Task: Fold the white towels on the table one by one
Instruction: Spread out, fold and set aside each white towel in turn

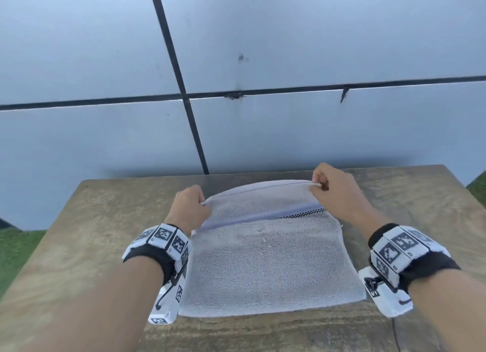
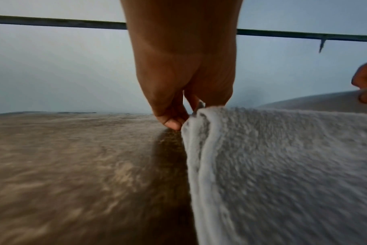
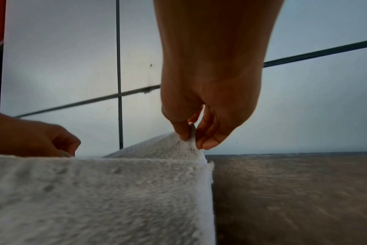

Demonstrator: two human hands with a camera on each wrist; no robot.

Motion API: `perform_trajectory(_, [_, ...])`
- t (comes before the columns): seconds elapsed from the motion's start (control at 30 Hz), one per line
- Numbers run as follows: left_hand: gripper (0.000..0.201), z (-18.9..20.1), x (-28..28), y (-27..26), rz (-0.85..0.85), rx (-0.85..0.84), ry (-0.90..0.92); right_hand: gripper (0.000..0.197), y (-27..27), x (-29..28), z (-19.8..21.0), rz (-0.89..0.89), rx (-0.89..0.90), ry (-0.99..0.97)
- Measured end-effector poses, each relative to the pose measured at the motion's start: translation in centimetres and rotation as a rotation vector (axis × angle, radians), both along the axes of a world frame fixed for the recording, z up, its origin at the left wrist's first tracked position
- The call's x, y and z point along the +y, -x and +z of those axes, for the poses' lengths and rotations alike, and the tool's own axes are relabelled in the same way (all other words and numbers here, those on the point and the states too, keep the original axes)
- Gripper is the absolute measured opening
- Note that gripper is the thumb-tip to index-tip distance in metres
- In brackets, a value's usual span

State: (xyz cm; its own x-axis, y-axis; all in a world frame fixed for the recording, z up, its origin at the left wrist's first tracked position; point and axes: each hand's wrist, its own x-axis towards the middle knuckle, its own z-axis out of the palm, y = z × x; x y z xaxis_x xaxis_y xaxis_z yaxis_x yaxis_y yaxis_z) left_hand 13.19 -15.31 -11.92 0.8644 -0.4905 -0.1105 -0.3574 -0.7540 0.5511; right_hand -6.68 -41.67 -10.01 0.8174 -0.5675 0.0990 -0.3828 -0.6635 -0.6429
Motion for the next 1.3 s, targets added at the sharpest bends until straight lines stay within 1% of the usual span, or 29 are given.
perform_trajectory(0.03, [0.016, 0.3, 0.5, 0.7, 0.018, 0.005, -0.04, 0.017, 0.8, 0.9, 0.6, 0.029, -0.039, -0.019])
perform_trajectory(0.07, [0.01, 0.8, 0.8, 1.7, 0.025, -0.015, -0.099, 0.018, 1.7, 2.0, 1.2, 0.059, -0.062, -0.03])
perform_trajectory(0.1, [0.009, 1.2, 1.2, 2.6, 0.017, -0.048, -0.143, 0.018, 2.5, 3.0, 1.7, 0.082, -0.08, -0.039])
perform_trajectory(0.13, [0.022, 1.5, 1.4, 3.7, -0.012, -0.089, -0.156, 0.017, 3.3, 4.1, 2.3, 0.098, -0.097, -0.046])
perform_trajectory(0.17, [0.034, 2.0, 1.4, 5.1, -0.073, -0.125, -0.117, 0.016, 4.1, 5.1, 2.8, 0.111, -0.12, -0.053])
perform_trajectory(0.2, [0.042, 2.6, 1.4, 6.8, -0.157, -0.167, -0.046, 0.015, 4.9, 6.2, 3.2, 0.121, -0.147, -0.062])
perform_trajectory(0.23, [0.045, 3.2, 1.3, 8.7, -0.259, -0.21, 0.042, 0.013, 5.8, 7.3, 3.7, 0.129, -0.175, -0.071])
perform_trajectory(0.3, [0.042, 4.2, 1.0, 12.6, -0.455, -0.251, 0.223, 0.012, 7.3, 9.3, 4.5, 0.138, -0.227, -0.099])
perform_trajectory(0.37, [0.035, 4.5, 0.9, 15.8, -0.549, -0.272, 0.356, 0.013, 8.7, 11.0, 5.2, 0.166, -0.253, -0.122])
perform_trajectory(0.4, [0.031, 4.5, 0.9, 17.1, -0.558, -0.297, 0.408, 0.014, 9.3, 11.7, 5.5, 0.188, -0.258, -0.122])
perform_trajectory(0.47, [0.021, 4.8, 1.1, 19.0, -0.522, -0.344, 0.51, 0.017, 10.6, 12.7, 5.9, 0.216, -0.267, -0.114])
perform_trajectory(0.57, [0.01, 5.9, 1.8, 20.5, -0.479, -0.334, 0.609, 0.018, 12.2, 13.8, 7.0, 0.251, -0.269, -0.134])
perform_trajectory(0.67, [0.008, 6.9, 2.5, 21.3, -0.489, -0.243, 0.613, 0.025, 13.5, 14.7, 8.2, 0.28, -0.256, -0.203])
perform_trajectory(0.73, [0.007, 7.5, 2.8, 21.6, -0.485, -0.181, 0.611, 0.028, 14.0, 15.2, 8.6, 0.268, -0.284, -0.21])
perform_trajectory(0.9, [0.007, 8.3, 3.4, 22.6, -0.478, -0.181, 0.624, 0.012, 14.9, 16.1, 9.0, 0.223, -0.368, -0.302])
perform_trajectory(1.0, [0.005, 8.6, 3.7, 22.9, -0.472, -0.164, 0.626, 0.014, 15.2, 16.1, 8.8, 0.162, -0.406, -0.301])
perform_trajectory(1.1, [0.003, 8.9, 3.8, 23.0, -0.45, -0.145, 0.646, 0.009, 15.2, 15.7, 8.8, 0.081, -0.414, -0.263])
perform_trajectory(1.3, [0.006, 8.9, 3.5, 22.8, -0.43, -0.097, 0.641, 0.008, 15.0, 15.9, 8.7, 0.113, -0.409, -0.282])
